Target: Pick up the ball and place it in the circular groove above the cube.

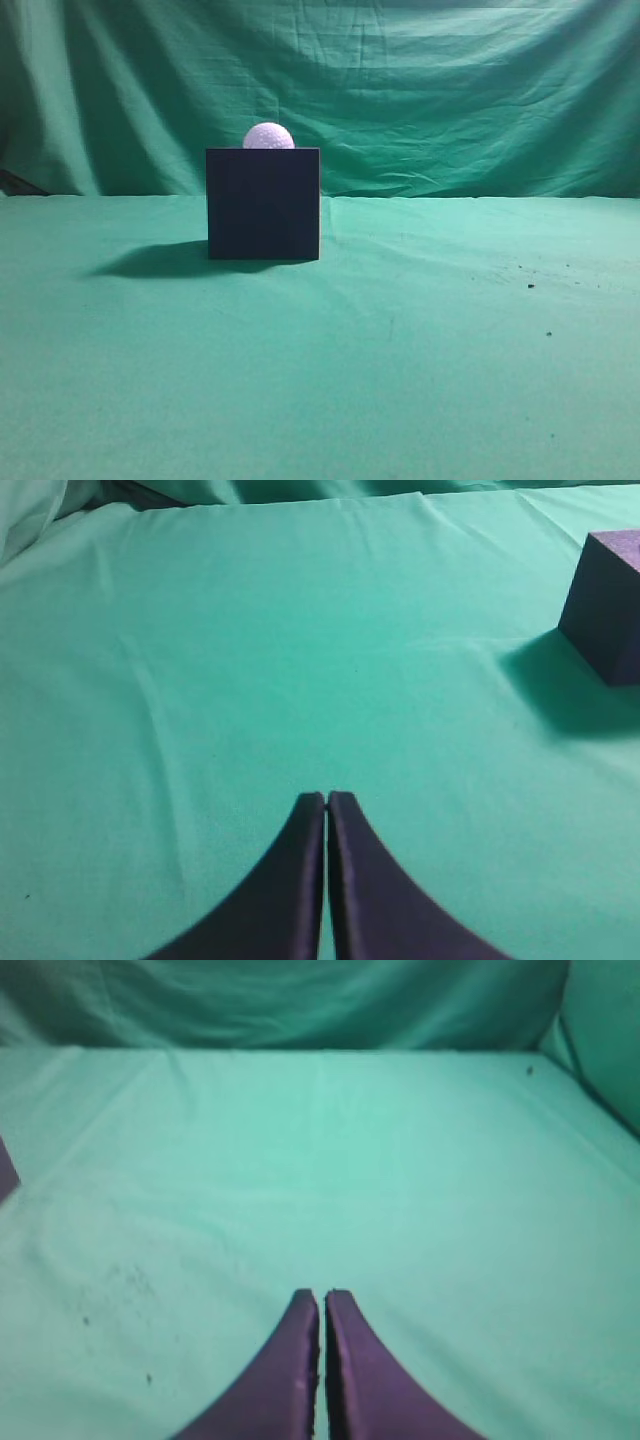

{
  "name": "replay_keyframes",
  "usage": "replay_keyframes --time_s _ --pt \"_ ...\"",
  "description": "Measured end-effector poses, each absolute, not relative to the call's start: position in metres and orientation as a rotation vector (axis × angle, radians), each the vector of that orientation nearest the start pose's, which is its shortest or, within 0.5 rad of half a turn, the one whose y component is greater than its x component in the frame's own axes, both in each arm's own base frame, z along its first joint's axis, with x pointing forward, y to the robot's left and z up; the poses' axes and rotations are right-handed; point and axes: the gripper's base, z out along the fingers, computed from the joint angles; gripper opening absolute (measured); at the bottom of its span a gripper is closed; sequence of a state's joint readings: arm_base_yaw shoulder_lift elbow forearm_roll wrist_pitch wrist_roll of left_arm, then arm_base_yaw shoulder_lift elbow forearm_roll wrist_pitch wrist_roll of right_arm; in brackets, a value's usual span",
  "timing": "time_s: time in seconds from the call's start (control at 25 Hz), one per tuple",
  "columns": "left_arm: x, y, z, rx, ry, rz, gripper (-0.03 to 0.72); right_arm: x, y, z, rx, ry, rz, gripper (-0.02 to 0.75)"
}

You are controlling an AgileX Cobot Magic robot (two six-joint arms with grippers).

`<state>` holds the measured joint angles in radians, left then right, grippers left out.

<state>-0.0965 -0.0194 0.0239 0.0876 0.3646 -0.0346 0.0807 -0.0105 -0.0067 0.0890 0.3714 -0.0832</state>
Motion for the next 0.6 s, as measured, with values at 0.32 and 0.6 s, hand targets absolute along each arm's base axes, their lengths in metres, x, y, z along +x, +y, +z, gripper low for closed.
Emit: replay_keyframes --time_s 0.32,0.6 --pt "0.0524 -0.0022 0.1735 0.111 1.848 -0.005 0.000 0.0521 0.0067 0.1708 -0.083 1.876 0.081 0.000" --pt "0.0524 -0.0022 0.1735 0.111 1.848 -0.005 0.000 0.0521 0.0067 0.1708 -0.082 1.876 0.083 0.000"
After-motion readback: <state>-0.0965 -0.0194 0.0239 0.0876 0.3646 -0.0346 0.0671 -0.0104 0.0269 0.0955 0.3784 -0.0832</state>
